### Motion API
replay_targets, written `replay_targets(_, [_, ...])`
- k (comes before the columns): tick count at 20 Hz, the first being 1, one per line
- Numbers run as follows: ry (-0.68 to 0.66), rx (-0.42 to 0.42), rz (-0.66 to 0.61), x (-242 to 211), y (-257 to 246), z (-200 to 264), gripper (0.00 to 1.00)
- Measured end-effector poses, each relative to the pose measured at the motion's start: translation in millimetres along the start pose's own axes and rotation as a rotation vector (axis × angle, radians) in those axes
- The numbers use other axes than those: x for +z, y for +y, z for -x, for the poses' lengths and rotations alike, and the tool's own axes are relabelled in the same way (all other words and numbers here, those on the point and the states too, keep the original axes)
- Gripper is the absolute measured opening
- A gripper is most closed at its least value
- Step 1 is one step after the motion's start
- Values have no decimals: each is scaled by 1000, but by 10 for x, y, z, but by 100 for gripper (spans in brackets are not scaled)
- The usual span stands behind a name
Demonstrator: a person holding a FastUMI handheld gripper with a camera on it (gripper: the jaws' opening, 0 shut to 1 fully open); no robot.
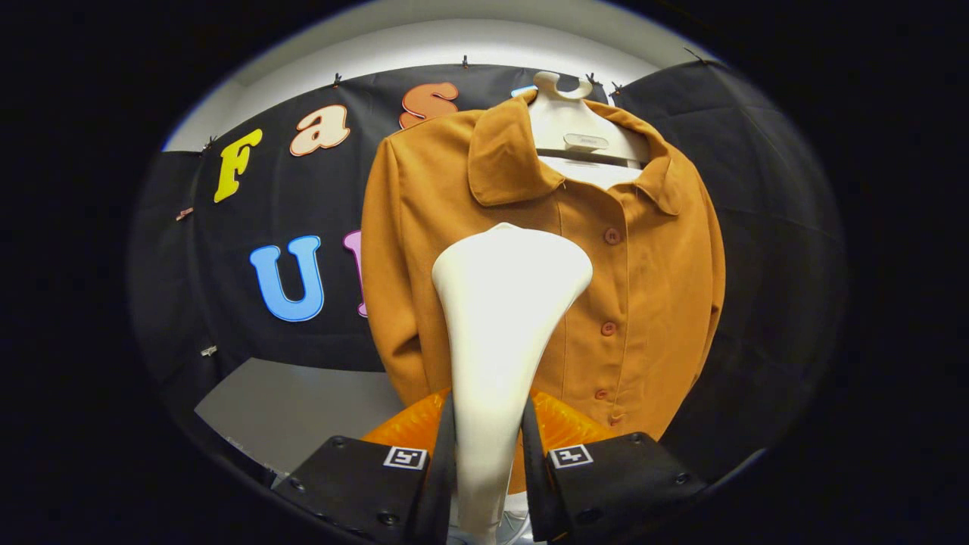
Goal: Iron the clothes twice with a garment steamer, once on the left side and once on the right side.
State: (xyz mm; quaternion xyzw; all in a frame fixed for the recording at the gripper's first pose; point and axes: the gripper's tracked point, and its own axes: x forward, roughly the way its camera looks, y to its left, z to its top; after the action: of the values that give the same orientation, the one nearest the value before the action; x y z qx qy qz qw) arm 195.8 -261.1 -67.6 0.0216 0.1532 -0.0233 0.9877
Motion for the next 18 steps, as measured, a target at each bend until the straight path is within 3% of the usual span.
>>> replay_targets(8, [90, 75, -39, -386, -99, -369, 44])
replay_targets(18, [238, 56, -63, -1147, -283, -483, 44])
